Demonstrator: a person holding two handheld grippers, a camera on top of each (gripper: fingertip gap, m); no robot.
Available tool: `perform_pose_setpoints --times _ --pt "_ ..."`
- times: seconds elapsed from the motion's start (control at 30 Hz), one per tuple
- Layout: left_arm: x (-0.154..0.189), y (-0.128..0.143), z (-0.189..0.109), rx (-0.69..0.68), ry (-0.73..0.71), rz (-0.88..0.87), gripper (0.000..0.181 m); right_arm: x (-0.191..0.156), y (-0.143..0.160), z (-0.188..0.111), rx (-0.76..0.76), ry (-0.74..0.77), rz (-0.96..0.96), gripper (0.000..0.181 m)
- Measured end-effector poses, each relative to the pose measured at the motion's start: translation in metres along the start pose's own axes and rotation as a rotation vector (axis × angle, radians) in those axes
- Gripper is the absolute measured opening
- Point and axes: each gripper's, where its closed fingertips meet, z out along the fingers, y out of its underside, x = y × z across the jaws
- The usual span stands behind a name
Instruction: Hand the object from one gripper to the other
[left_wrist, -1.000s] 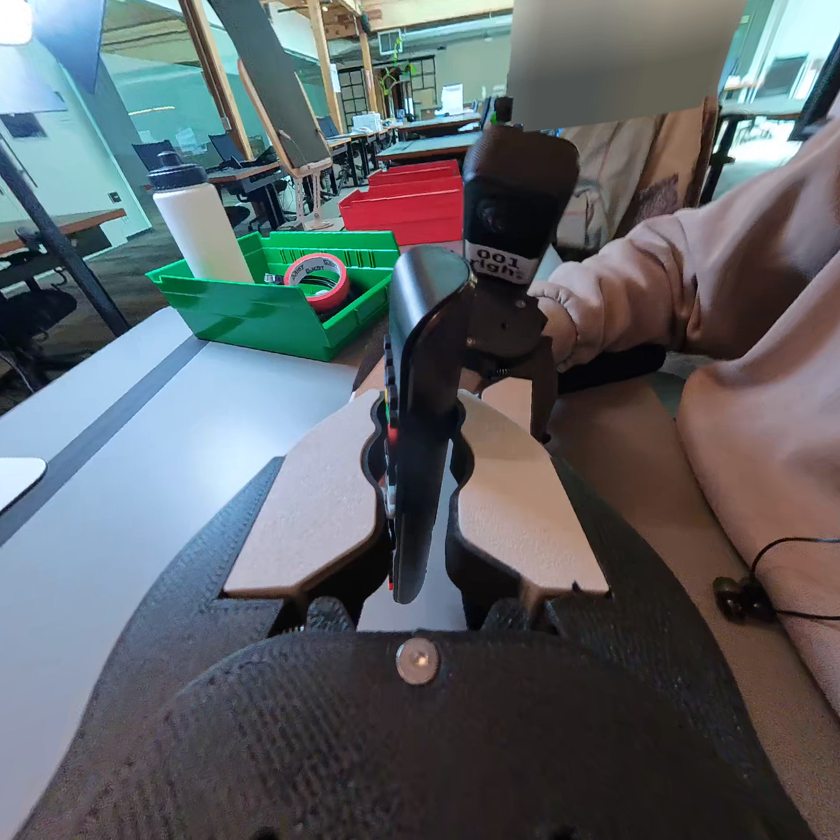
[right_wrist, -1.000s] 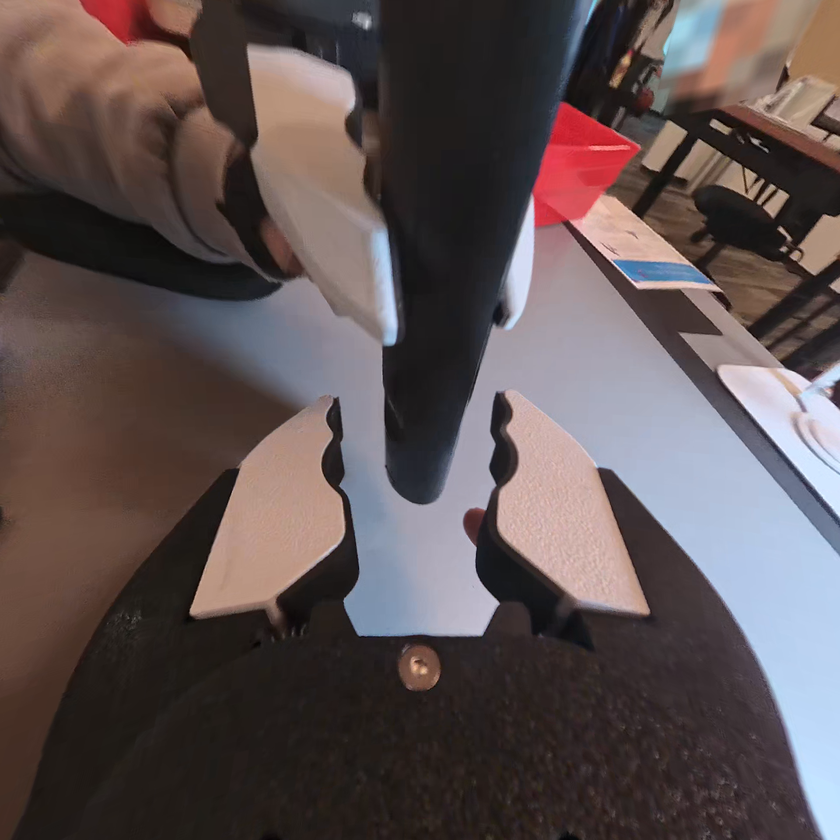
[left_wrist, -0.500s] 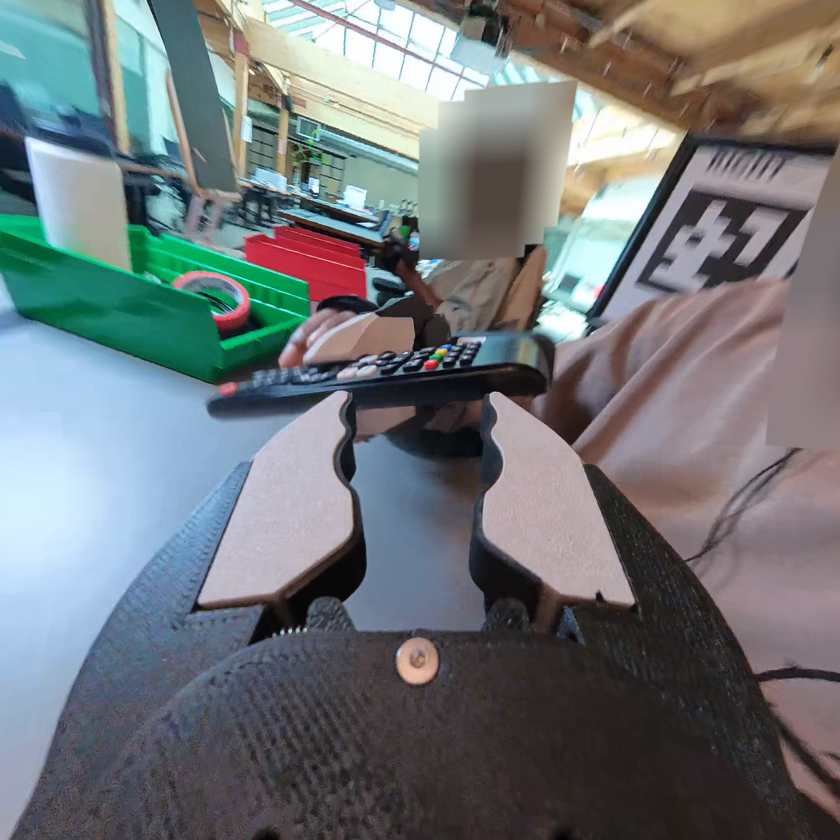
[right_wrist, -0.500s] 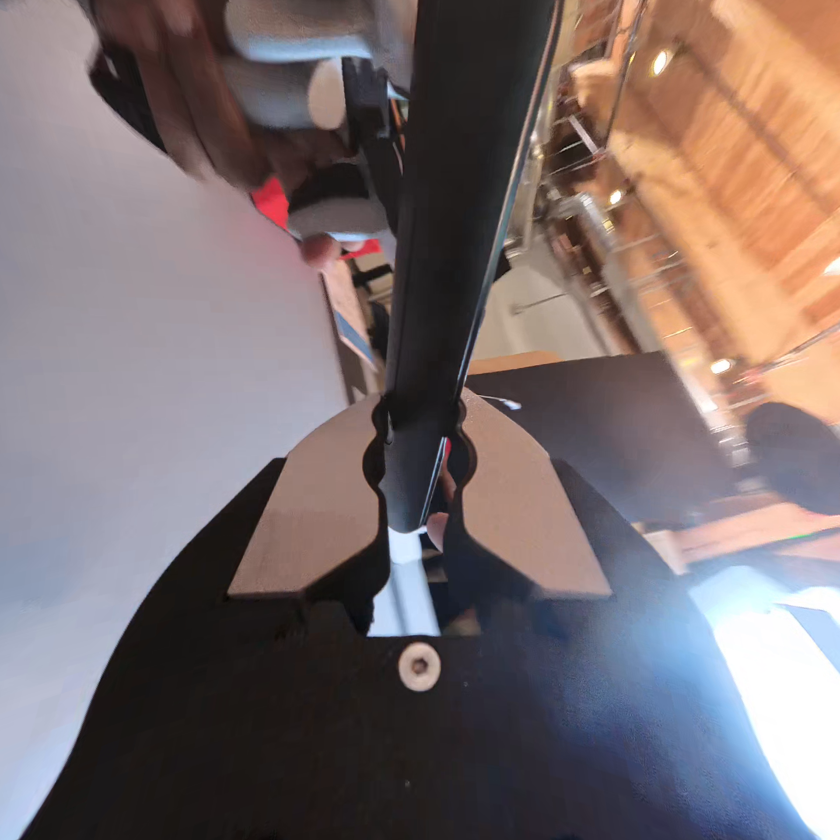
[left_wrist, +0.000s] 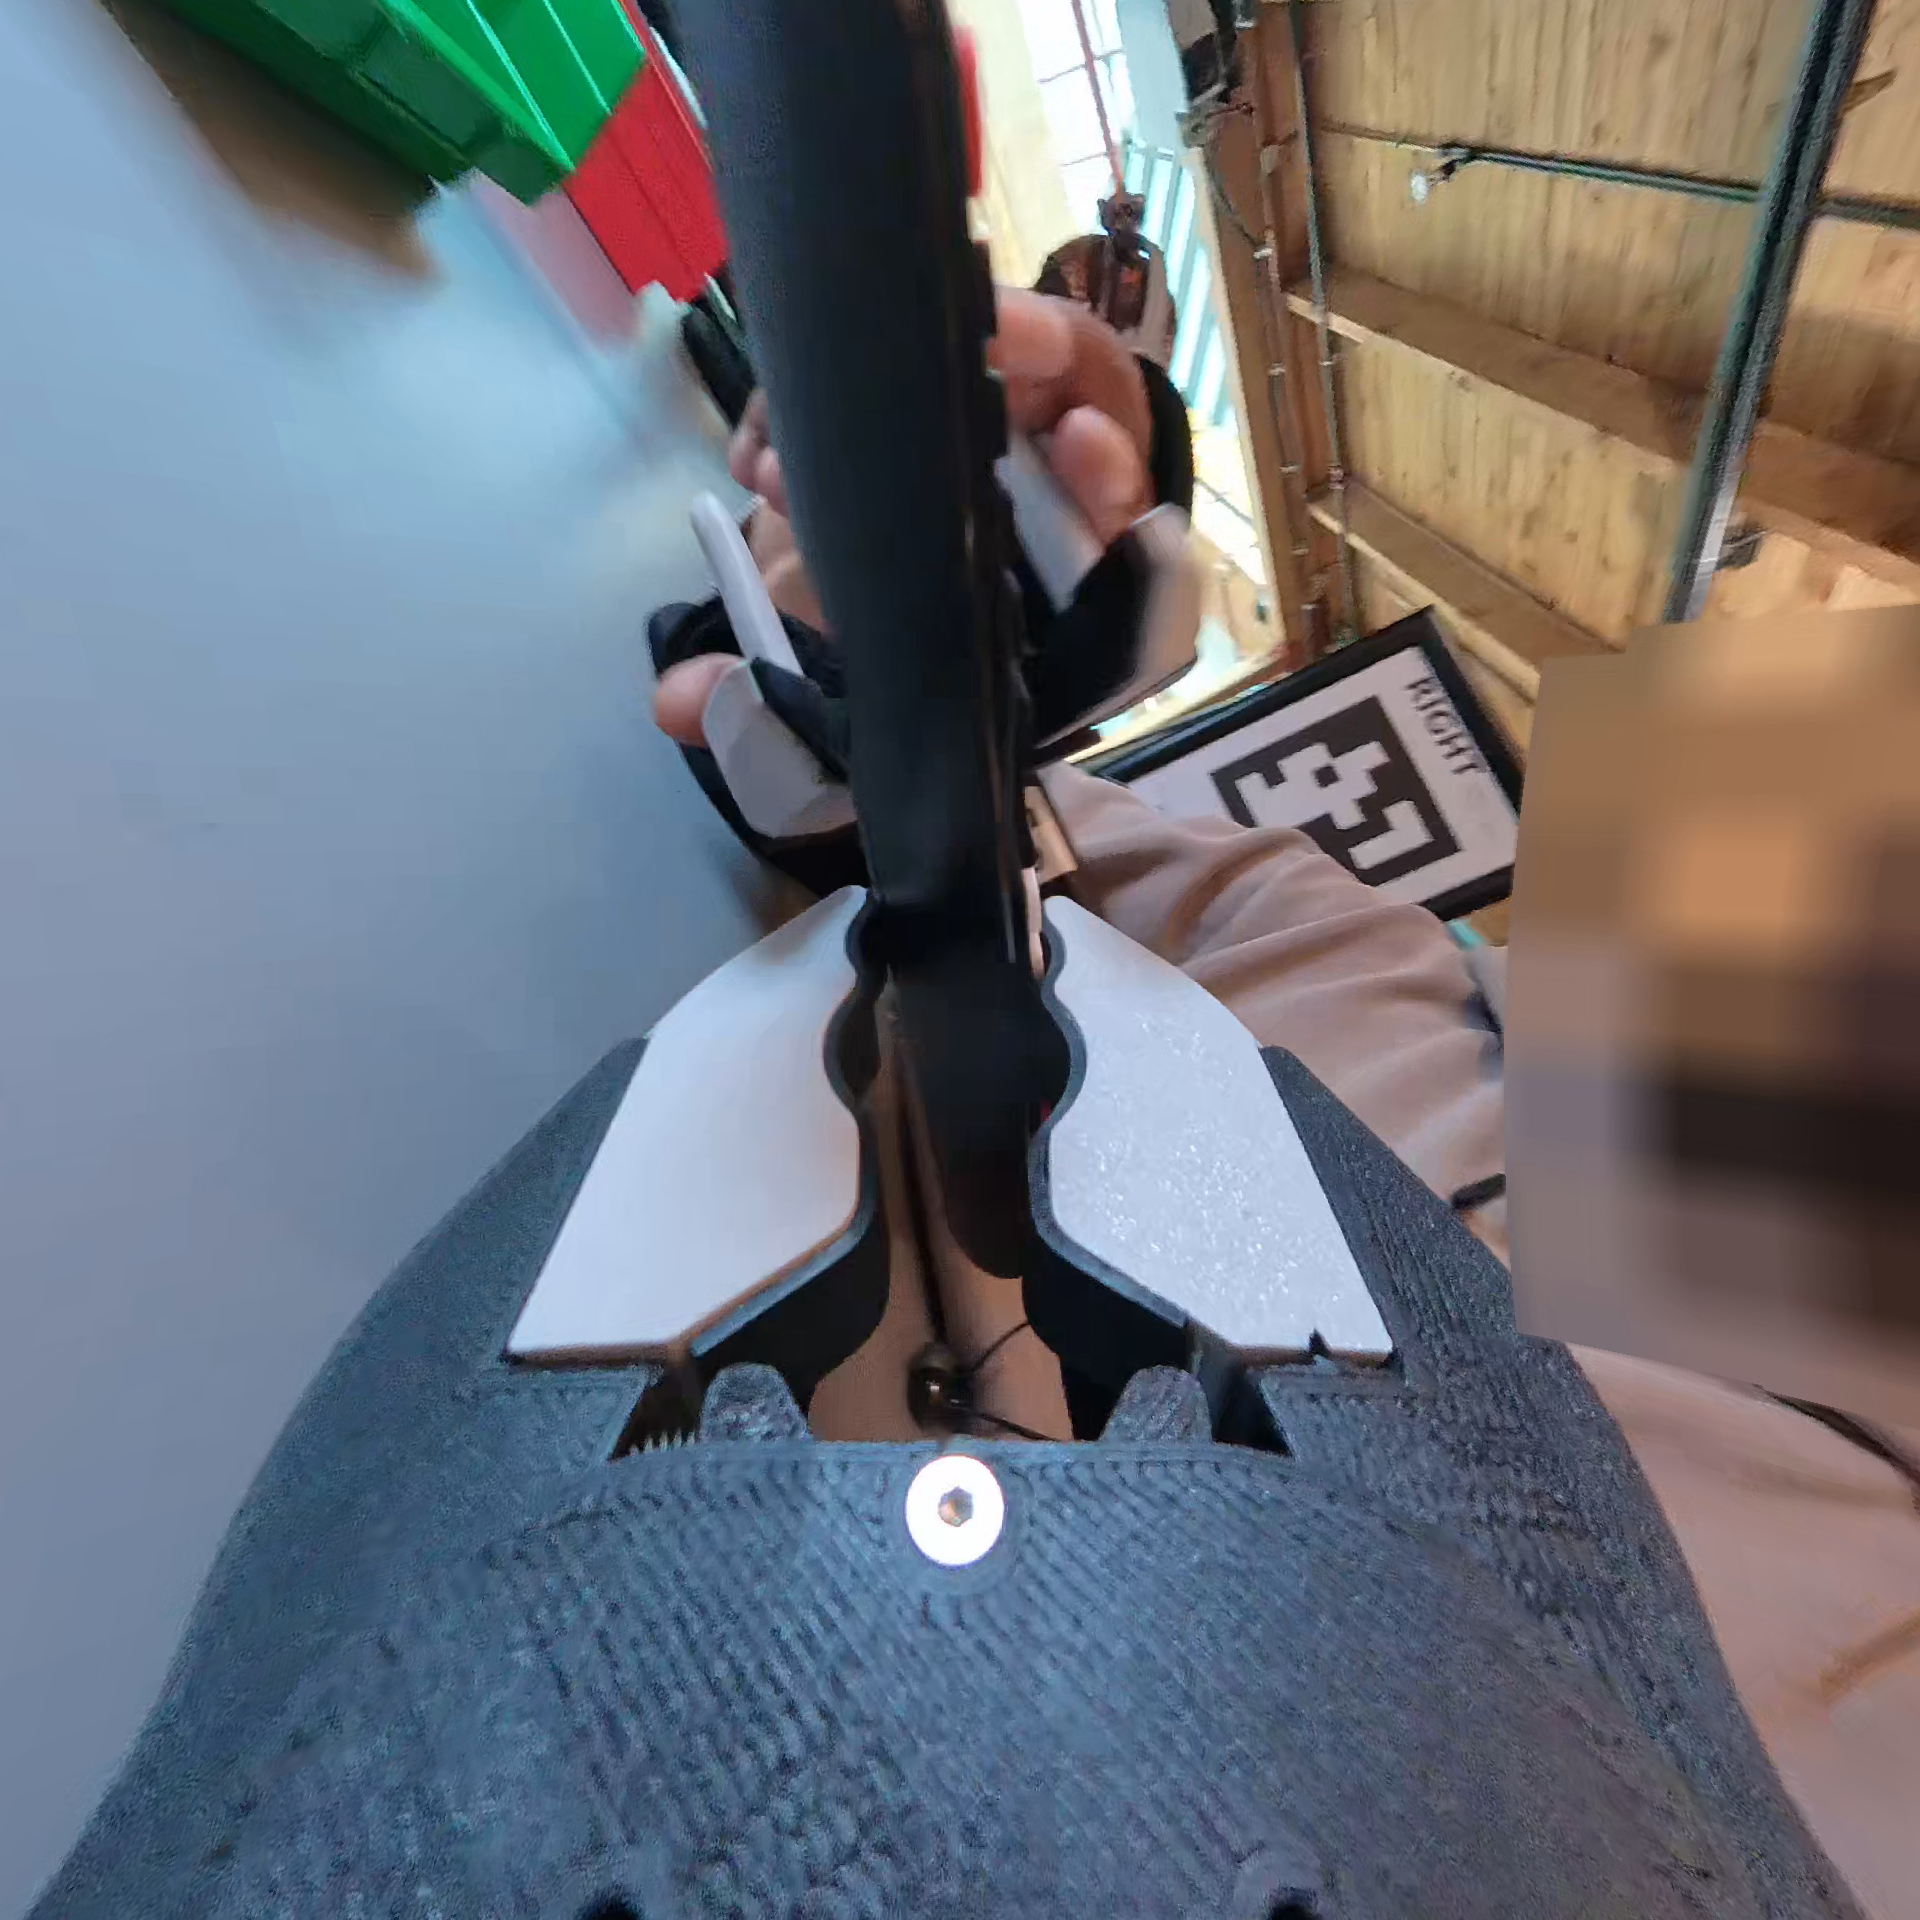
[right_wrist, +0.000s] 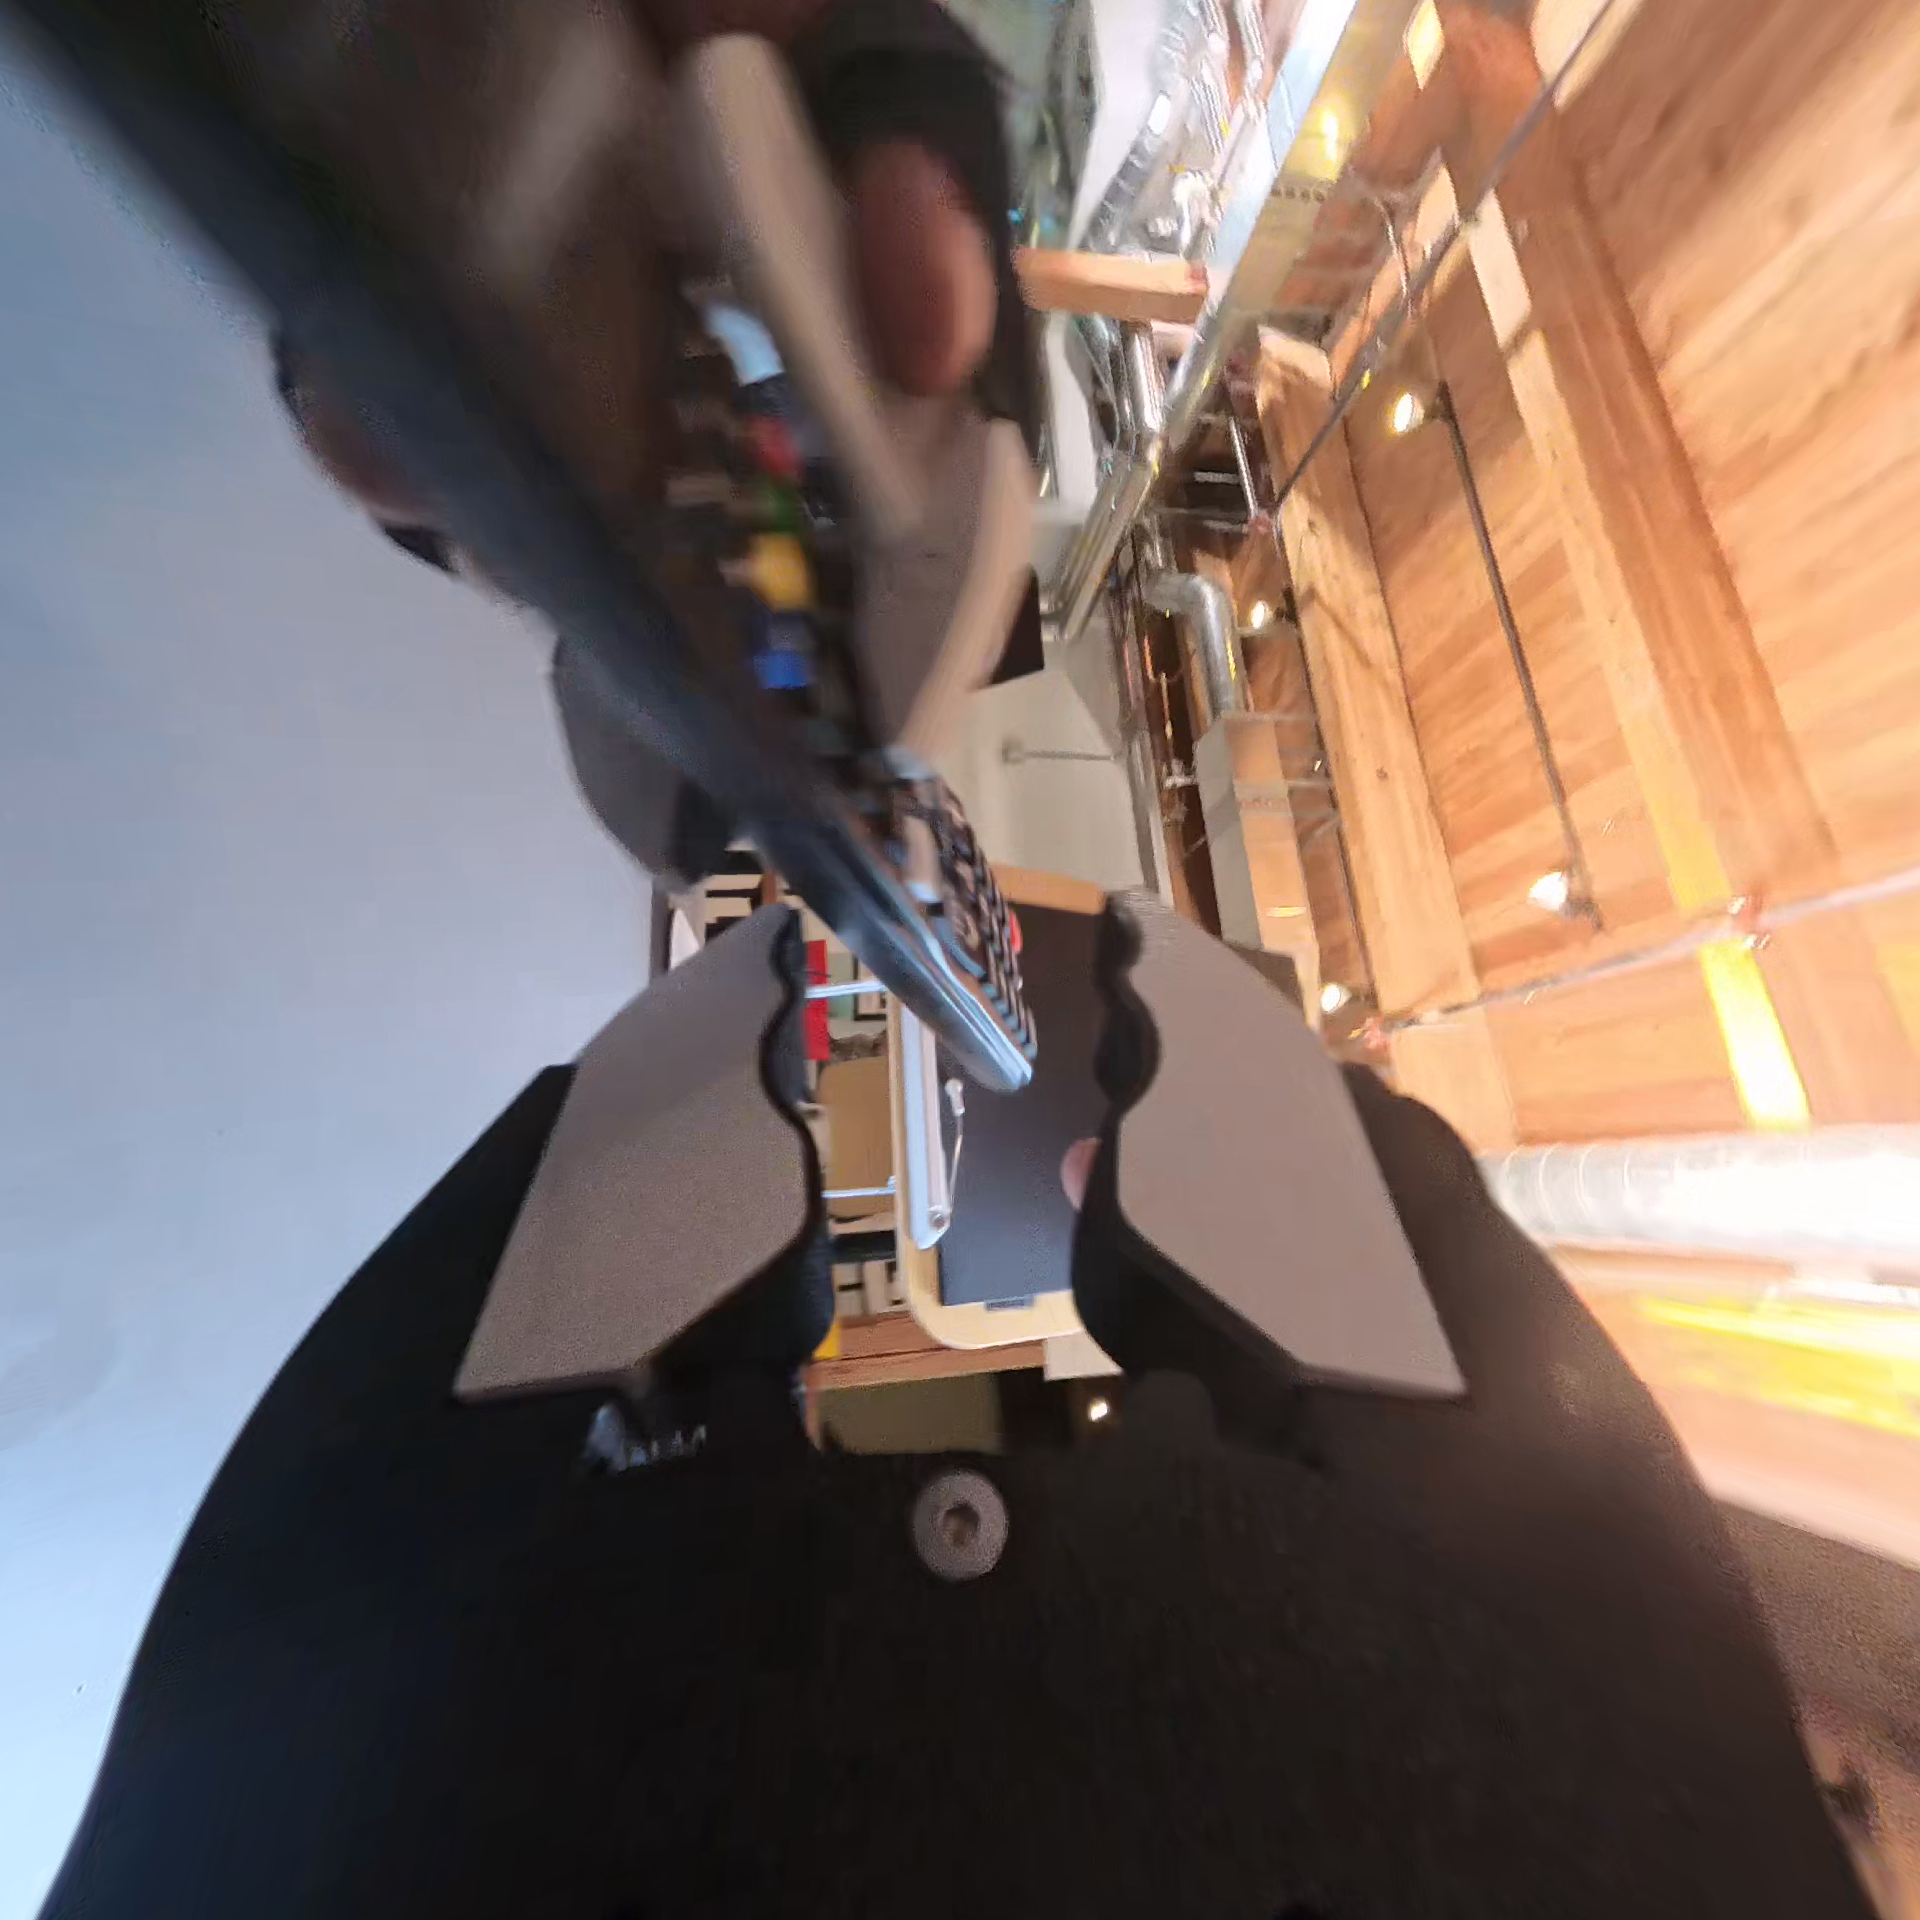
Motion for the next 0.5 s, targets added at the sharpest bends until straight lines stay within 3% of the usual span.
perform_pose_setpoints --times 0.03,0.1,0.2,0.27,0.33,0.4,0.5 --pt "-0.002 -0.005 -0.004 0.018 -0.024 0.038 0.026 0.006 0.004 0.0 -0.016 -0.002 0.062 0.066" --pt "-0.003 -0.018 -0.015 0.071 -0.074 0.128 0.025 0.016 0.012 -0.002 -0.027 -0.039 0.268 0.073" --pt "-0.006 -0.033 -0.032 0.079 -0.267 0.434 0.025 0.009 0.021 -0.006 0.001 -0.233 0.829 0.07" --pt "-0.002 -0.037 -0.036 0.043 -0.388 0.695 0.025 0.009 0.013 -0.01 0.102 -0.4 1.262 0.069" --pt "0.006 -0.035 -0.034 0.003 -0.461 0.92 0.025 0.019 0.004 -0.013 0.22 -0.495 1.567 0.069" --pt "0.011 -0.025 -0.026 -0.046 -0.466 1.066 0.025 0.027 -0.008 -0.015 0.305 -0.541 1.672 0.074" --pt "0.004 -0.01 -0.014 -0.135 -0.487 1.164 0.025 0.027 -0.038 -0.018 0.338 -0.62 1.608 0.076"
